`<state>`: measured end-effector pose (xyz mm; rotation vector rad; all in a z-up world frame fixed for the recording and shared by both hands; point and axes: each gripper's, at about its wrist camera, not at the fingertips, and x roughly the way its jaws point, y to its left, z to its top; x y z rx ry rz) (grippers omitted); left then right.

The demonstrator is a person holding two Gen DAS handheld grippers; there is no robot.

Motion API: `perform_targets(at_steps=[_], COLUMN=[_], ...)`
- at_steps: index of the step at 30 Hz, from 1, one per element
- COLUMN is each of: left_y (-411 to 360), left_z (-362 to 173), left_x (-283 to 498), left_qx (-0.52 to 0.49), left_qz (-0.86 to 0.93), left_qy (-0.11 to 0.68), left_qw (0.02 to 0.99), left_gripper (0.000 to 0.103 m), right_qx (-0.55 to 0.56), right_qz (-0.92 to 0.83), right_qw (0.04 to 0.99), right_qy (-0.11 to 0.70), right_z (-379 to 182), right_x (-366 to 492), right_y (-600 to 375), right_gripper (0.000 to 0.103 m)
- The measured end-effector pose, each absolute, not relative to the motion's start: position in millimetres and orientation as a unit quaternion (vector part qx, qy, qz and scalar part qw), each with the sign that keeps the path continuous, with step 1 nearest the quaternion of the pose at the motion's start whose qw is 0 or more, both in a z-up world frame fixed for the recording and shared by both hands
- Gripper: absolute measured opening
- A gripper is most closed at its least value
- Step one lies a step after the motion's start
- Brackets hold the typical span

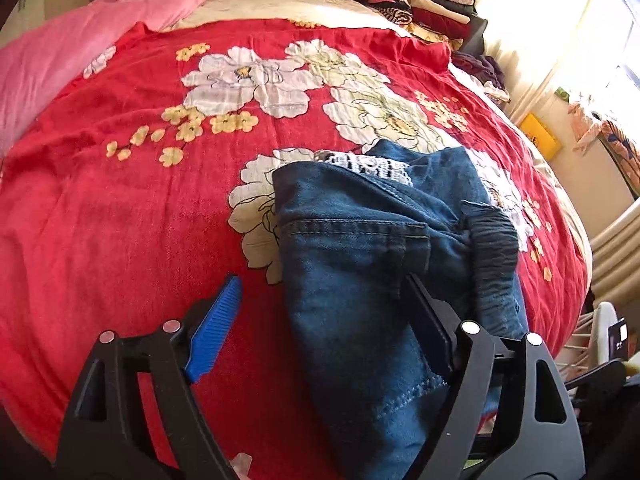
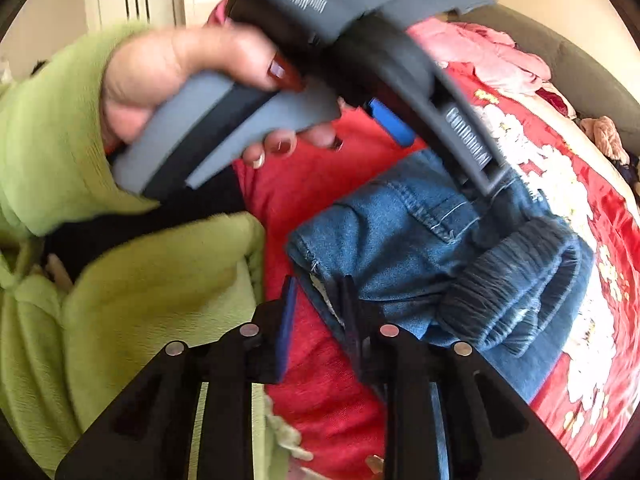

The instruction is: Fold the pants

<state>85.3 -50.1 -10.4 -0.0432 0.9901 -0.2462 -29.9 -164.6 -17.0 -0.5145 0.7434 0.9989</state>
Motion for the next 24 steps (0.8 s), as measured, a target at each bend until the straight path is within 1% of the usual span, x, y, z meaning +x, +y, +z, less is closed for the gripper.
perform_targets(at_steps=[1,3,4,6,10,12,13,15,19,24], left_y=[-52,-54,-54,-57,-59,-59,-59,-59,-60,-60], left_z=[-8,-3,0,5,13,16,17,20,25,26], left_x=[83,79,77,73,66,63,62,59,53,50], left_qx=[-0.017,-0.015,-0.013,-0.004,0.003,0.002,0.003,0.004,0.007,0.009], left_qz=[-0.117,-0.120,-0.120,-0.118,-0.116,-0.115,-0.114,-0.113,-0.112,-0.111], left_qy=[0.470,0.462,0.458,0.451,0.440,0.436,0.435,0.431,0.423,0.421], left_qw=[0.875,0.879,0.880,0.885,0.890,0.892,0.893,0.895,0.899,0.900], left_gripper=[0.075,0.076,0.079,0.080,0.085,0.087,0.088,0.089,0.092,0.092], right_qx=[-0.230,-0.214,-0.203,-0.187,-0.159,-0.139,-0.128,-0.118,-0.104,-0.074], right_qz=[0.461,0.460,0.459,0.453,0.434,0.424,0.418,0.406,0.378,0.341], right_qw=[0.786,0.793,0.798,0.807,0.828,0.837,0.843,0.853,0.872,0.892], right_qy=[0.342,0.338,0.335,0.330,0.319,0.316,0.313,0.307,0.293,0.288], right_z=[-12,-2,4,13,30,38,42,46,54,59], right_x=[-32,-33,-33,-33,-29,-23,-18,-20,-16,-6], right_y=[-169,-177,-185,-196,-208,-215,-221,-232,-250,-270], right_gripper=[0.028,0.035,0.037,0.045,0.051,0.058,0.059,0.064,0.064,0.064])
